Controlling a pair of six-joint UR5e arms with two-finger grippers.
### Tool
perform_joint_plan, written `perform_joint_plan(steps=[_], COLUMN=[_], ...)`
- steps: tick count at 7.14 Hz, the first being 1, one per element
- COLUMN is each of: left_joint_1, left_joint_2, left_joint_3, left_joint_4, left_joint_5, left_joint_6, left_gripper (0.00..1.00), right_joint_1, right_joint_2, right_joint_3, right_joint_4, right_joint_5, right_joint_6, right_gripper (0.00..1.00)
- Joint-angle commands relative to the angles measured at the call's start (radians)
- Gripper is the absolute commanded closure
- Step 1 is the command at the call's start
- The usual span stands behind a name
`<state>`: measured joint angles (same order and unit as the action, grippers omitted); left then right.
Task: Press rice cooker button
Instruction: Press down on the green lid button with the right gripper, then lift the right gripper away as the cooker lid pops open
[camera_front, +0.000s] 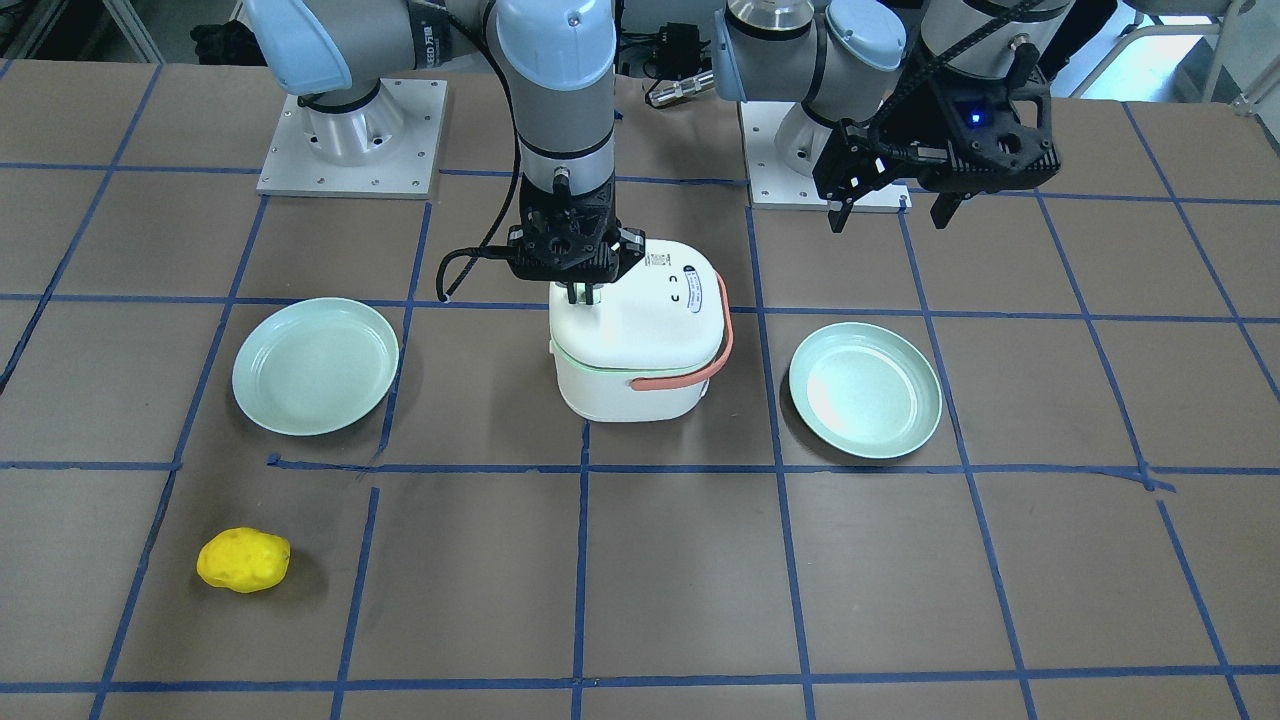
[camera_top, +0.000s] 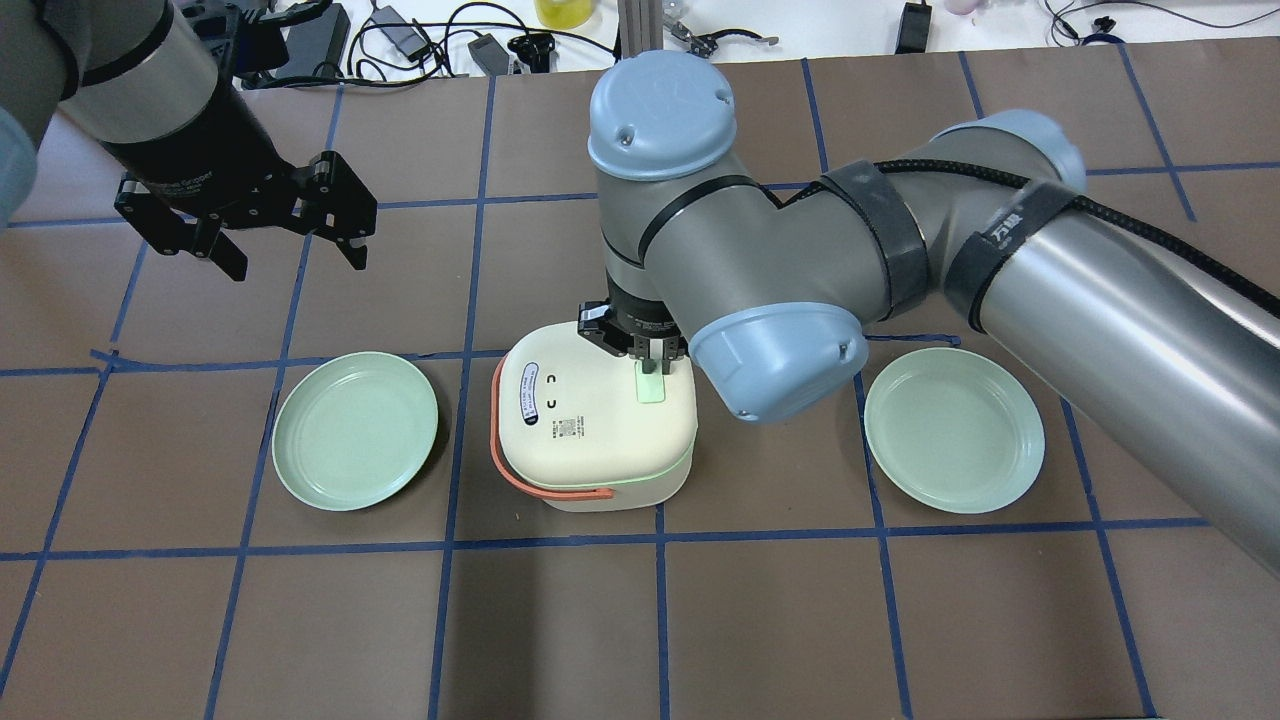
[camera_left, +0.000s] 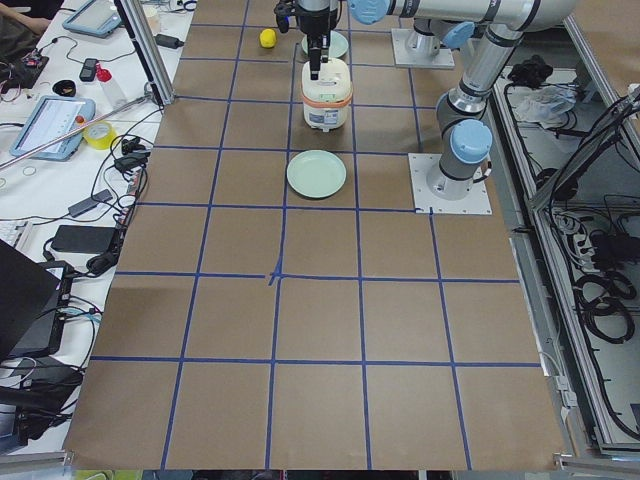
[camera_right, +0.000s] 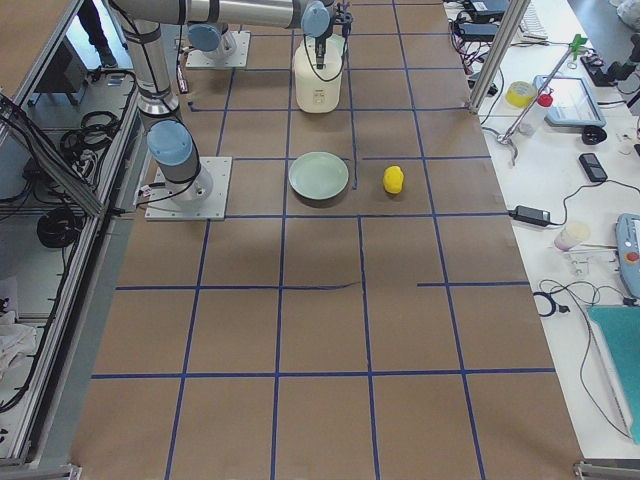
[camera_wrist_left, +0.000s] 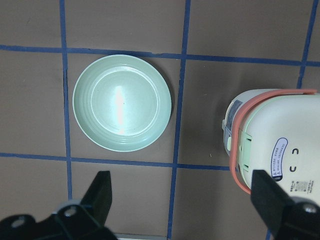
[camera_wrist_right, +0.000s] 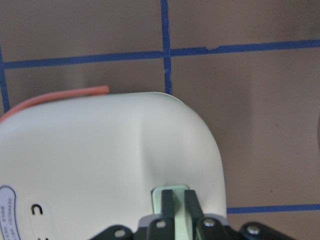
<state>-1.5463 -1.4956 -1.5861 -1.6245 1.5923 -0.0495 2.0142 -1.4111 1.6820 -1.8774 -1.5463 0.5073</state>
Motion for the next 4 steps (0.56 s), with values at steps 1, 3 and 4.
perform_joint_plan(steps=[1, 3, 4], left_joint_1=[0.0, 0.0, 0.0], left_joint_2=[0.0, 0.0, 0.0], left_joint_3=[0.0, 0.0, 0.0], left_joint_4=[0.0, 0.0, 0.0], left_joint_5=[0.0, 0.0, 0.0], left_joint_6=[-0.001, -0.001, -0.001], left_gripper=[0.0, 0.0, 0.0], right_joint_1=[-0.024, -0.105, -0.141], right_joint_2=[-0.017, -0.019, -0.019], right_joint_3=[-0.077, -0.174, -0.218], right_joint_4=[0.146, 0.234, 0.26], right_joint_5=[-0.009, -0.049, -0.052], right_joint_6=[-0.009, -0.101, -0.192], right_gripper=[0.0, 0.0, 0.0])
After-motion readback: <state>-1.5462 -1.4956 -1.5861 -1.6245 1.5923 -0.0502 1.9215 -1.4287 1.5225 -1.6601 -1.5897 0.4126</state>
